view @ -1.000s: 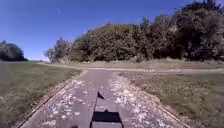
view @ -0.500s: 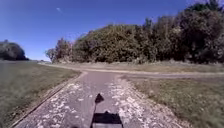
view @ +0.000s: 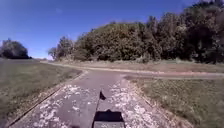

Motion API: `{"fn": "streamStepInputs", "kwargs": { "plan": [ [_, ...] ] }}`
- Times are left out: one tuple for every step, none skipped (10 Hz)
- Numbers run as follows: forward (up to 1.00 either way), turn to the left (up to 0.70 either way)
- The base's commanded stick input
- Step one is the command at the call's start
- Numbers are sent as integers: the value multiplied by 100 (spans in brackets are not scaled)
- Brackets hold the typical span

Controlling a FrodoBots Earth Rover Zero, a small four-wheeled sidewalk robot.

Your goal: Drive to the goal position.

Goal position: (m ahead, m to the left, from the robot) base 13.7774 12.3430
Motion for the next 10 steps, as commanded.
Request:
{"fn": "streamStepInputs", "kwargs": {
  "plan": [
    [70, 19],
    [70, 19],
    [70, 13],
    [70, 2],
    [70, 1],
    [70, 1],
    [70, 4],
    [70, 8],
    [70, 19],
    [70, 8]
  ]
}}
